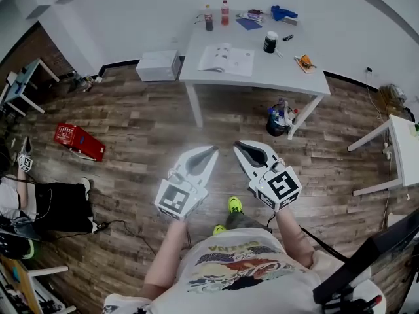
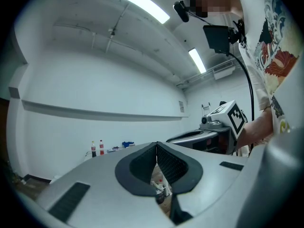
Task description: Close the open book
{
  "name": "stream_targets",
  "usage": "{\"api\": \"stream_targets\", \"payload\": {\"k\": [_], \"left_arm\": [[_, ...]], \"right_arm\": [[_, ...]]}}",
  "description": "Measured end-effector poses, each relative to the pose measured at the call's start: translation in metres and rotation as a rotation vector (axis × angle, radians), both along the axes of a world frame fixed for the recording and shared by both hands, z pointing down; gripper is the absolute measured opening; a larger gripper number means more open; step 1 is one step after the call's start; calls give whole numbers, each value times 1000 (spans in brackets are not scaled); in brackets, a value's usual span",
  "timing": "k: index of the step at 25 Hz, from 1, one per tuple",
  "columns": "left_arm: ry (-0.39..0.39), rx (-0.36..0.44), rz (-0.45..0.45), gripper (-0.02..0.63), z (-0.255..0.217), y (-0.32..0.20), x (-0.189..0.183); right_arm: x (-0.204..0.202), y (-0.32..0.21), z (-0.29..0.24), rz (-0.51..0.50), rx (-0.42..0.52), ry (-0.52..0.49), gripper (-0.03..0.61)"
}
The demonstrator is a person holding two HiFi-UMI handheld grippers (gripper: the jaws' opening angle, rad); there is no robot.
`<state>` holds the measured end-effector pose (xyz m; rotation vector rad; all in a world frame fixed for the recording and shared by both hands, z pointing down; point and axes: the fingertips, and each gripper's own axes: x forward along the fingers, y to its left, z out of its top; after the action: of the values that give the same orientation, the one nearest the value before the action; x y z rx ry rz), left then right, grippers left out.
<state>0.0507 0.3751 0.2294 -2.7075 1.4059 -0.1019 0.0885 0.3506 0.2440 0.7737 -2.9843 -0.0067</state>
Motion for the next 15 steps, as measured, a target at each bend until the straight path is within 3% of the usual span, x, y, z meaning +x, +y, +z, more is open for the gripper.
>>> {"api": "stream_targets", "payload": {"k": [15], "left_arm": [[-20,1,-50,3,0,-112,-2]], "right_arm": [[-10,-110,2,-70,-12,-17,29]]}}
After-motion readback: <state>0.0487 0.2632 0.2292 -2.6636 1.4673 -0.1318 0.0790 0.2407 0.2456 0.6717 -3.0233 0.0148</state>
